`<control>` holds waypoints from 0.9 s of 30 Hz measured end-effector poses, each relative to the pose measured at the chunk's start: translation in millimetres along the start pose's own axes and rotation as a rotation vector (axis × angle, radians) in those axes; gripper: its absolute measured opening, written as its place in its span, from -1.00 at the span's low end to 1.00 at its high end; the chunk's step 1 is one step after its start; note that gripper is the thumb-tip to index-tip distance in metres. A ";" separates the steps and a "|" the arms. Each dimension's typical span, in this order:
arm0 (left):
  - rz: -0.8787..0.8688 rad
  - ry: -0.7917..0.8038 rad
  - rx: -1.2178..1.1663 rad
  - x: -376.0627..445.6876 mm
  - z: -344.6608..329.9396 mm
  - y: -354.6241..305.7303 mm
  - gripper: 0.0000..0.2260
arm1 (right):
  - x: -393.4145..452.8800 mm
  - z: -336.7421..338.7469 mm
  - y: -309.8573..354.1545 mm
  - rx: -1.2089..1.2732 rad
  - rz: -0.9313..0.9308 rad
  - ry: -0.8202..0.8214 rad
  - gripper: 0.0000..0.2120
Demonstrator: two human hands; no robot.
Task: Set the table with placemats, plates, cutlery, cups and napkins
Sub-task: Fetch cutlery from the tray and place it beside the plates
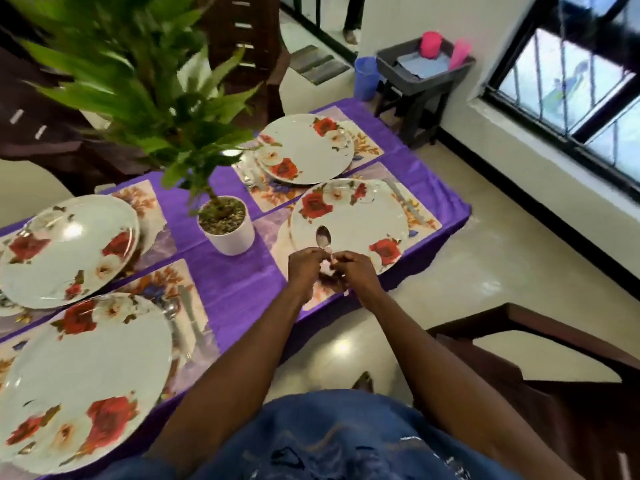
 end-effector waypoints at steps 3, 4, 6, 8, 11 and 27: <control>-0.014 0.015 0.039 -0.1 -50.5 -9.7 -0.90 | 14.5 56.8 6.1 -0.016 -0.018 -0.038 -0.88; -0.014 0.016 0.048 -0.2 -61.5 -12.7 -0.92 | 20.2 72.3 9.2 -0.023 -0.016 -0.053 -0.86; -0.016 0.001 0.063 1.9 -74.5 -17.7 -0.95 | 31.2 99.3 15.7 -0.005 -0.028 -0.100 -0.83; -0.030 -0.020 0.089 7.9 -80.6 -23.7 -0.94 | 41.1 119.3 23.1 0.066 -0.042 -0.129 -0.84; -0.018 -0.066 0.096 23.9 -83.2 -27.6 -0.94 | 60.4 142.3 29.7 0.142 -0.026 -0.192 -0.84; 0.012 -0.118 0.037 117.2 -128.2 -71.8 -0.84 | 186.4 204.6 61.0 -0.180 -0.037 -0.268 -0.82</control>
Point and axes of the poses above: each hand's wrist, its own x-axis towards the middle knuckle, its own z-axis out of the back of the hand, y = z × x, the point moved 10 cm from there along x, towards the middle knuckle, and after that the axes turned 6 degrees about x, right-handed, at the moved point
